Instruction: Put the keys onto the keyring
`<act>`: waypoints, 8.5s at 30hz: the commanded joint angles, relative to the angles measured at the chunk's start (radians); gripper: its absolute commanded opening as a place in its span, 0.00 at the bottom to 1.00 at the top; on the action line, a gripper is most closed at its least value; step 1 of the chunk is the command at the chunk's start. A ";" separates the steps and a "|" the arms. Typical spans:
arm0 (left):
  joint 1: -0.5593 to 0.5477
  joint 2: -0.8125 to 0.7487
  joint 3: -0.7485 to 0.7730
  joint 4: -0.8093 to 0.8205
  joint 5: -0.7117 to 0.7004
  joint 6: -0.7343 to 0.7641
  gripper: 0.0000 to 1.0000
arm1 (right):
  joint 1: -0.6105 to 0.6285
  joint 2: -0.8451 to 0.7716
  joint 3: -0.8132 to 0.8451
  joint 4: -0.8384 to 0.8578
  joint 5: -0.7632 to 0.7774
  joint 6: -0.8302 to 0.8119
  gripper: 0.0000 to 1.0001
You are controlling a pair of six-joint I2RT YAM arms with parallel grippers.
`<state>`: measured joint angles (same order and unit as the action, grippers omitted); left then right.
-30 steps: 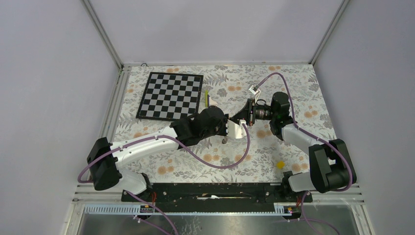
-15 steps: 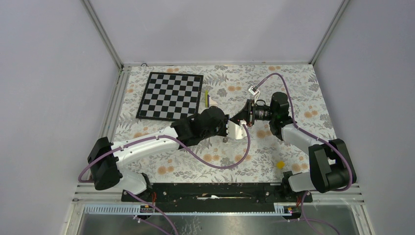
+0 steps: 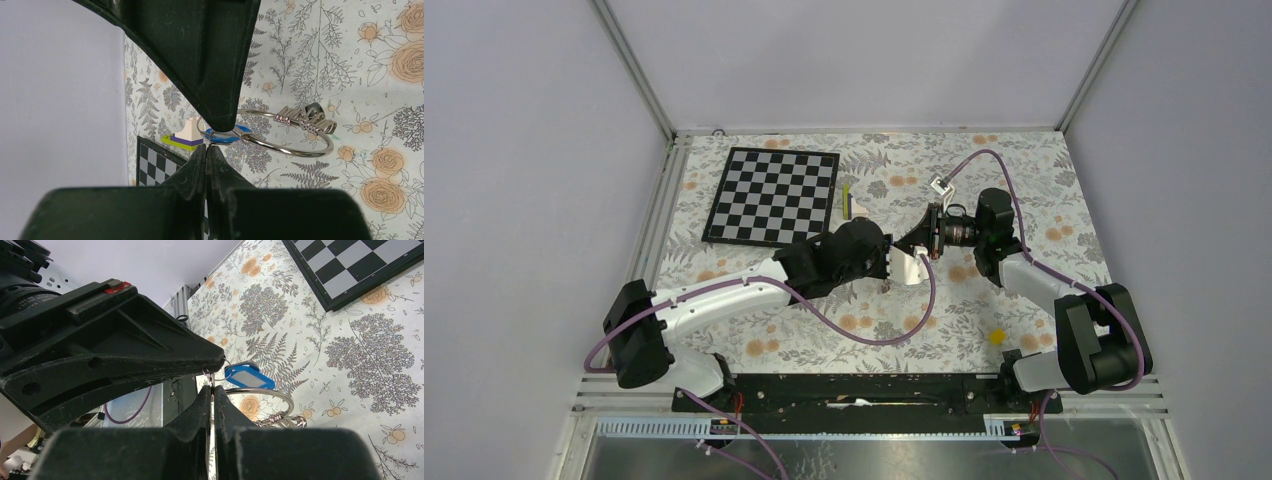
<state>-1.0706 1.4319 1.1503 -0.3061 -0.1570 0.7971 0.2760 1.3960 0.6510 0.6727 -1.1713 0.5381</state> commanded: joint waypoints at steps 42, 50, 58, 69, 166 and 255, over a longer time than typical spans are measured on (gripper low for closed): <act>-0.023 0.023 0.064 0.062 -0.014 -0.013 0.00 | 0.036 0.005 0.045 -0.049 -0.009 -0.079 0.00; -0.025 0.033 0.085 0.067 -0.041 -0.023 0.00 | 0.041 0.005 0.052 -0.085 -0.002 -0.110 0.00; -0.025 0.029 0.080 0.080 -0.050 -0.027 0.00 | 0.042 0.012 0.052 -0.105 0.005 -0.131 0.00; -0.024 0.029 0.077 0.100 -0.072 -0.031 0.00 | 0.043 0.019 0.053 -0.107 0.004 -0.134 0.00; 0.117 -0.097 0.189 -0.160 0.347 -0.173 0.00 | 0.042 -0.089 0.040 -0.305 0.014 -0.544 0.12; 0.463 -0.119 -0.094 0.345 -0.092 -0.414 0.99 | 0.099 0.104 0.170 -0.723 0.481 -0.677 0.00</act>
<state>-0.6121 1.3071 1.0649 -0.0257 -0.2436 0.3847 0.4305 1.4540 0.8116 -0.1413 -0.6971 -0.2115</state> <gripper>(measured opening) 0.989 0.022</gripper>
